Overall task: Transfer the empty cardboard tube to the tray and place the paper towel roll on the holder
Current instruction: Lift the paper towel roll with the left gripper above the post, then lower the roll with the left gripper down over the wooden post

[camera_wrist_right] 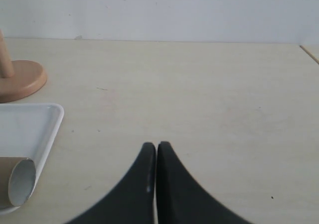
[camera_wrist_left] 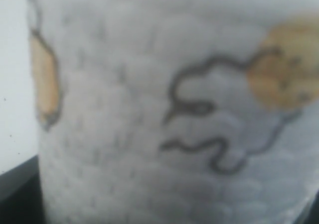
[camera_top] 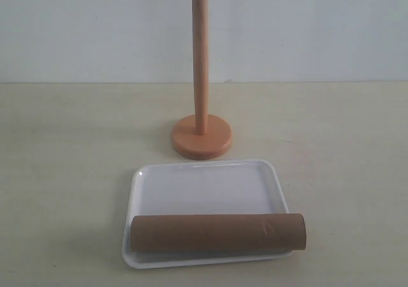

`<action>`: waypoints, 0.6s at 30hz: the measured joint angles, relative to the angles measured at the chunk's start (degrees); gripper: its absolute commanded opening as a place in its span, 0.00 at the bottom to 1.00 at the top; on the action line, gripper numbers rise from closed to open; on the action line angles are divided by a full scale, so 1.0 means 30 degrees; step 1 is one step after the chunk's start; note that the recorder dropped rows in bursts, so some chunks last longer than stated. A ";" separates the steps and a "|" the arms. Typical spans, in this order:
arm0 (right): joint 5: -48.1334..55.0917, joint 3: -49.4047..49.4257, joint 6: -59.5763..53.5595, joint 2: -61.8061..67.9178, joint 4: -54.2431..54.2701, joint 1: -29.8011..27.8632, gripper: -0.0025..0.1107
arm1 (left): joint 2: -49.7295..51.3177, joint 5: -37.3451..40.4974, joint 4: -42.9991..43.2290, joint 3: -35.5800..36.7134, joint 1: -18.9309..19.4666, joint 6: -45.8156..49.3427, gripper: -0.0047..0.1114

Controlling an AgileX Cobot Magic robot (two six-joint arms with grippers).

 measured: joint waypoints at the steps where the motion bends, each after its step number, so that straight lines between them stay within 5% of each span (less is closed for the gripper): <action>1: 0.0000 0.0000 0.0000 0.0000 0.0000 0.0000 0.02 | 0.0099 0.0117 -0.0114 -0.0029 -0.0048 0.0000 0.08; 18: 0.0000 0.0000 0.0000 0.0000 0.0000 0.0000 0.02 | 0.0911 0.0980 -0.0461 -0.0084 -0.0688 -0.0038 0.08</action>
